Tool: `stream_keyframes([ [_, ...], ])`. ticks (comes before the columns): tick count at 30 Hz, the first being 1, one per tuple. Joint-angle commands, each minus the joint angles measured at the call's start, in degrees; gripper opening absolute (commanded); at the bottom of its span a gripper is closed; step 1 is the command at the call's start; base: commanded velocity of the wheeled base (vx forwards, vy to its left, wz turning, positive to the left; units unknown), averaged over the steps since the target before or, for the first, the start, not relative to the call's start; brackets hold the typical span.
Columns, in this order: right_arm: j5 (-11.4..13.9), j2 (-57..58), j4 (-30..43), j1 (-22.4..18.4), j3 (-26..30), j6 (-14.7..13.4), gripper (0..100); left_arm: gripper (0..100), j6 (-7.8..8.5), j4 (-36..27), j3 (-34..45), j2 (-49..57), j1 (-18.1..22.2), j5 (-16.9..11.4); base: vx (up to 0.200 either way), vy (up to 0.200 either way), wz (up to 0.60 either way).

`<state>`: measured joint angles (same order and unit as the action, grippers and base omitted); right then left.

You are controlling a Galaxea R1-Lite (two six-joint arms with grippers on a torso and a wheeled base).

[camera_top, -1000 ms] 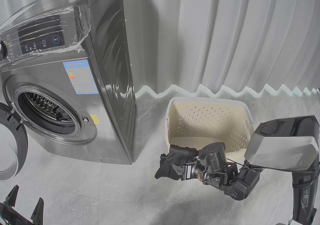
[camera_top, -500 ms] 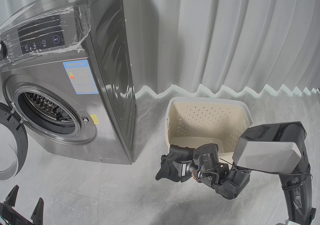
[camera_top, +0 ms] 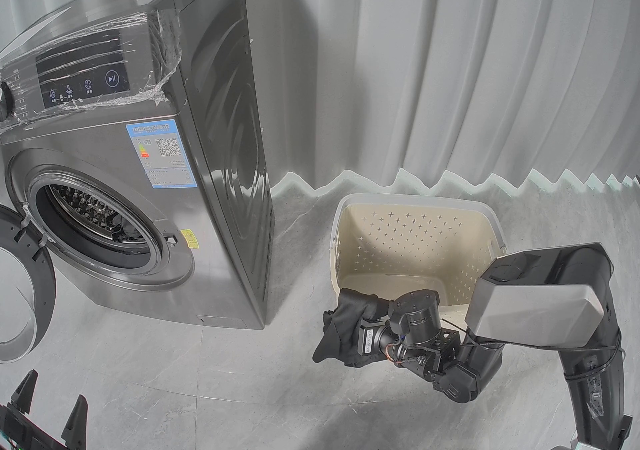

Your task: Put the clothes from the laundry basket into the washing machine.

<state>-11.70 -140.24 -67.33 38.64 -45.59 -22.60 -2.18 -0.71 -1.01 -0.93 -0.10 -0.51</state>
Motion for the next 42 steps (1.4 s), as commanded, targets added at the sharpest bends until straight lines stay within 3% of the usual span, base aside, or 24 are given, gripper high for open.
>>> stream_keyframes([
  [1,0.01,4.1,-0.35,0.99,3.41,0.1,0,100,-0.02,-0.08,0.75,0.84,0.01,-0.02,0.0,0.0,0.0],
  [7,0.01,10.69,-0.26,1.43,6.83,1.77,0,100,-0.02,0.0,0.75,0.84,0.01,-0.02,0.0,0.0,0.0],
  [22,-0.07,12.8,-0.35,0.73,7.36,1.77,0,100,-0.02,0.0,0.66,0.84,0.01,0.07,0.0,0.0,0.0],
  [31,0.1,26.42,-0.44,1.7,13.42,5.73,0,100,-0.02,0.0,0.75,0.84,0.01,0.07,0.0,0.0,0.0],
  [35,0.1,32.66,-0.44,1.61,17.12,9.07,0,100,-0.02,0.0,0.75,0.84,0.01,-0.02,0.0,0.0,0.0],
  [42,0.01,43.91,-0.35,0.2,18.87,11.18,0,100,-0.02,0.0,0.75,0.84,0.01,-0.02,0.0,0.0,0.0],
])
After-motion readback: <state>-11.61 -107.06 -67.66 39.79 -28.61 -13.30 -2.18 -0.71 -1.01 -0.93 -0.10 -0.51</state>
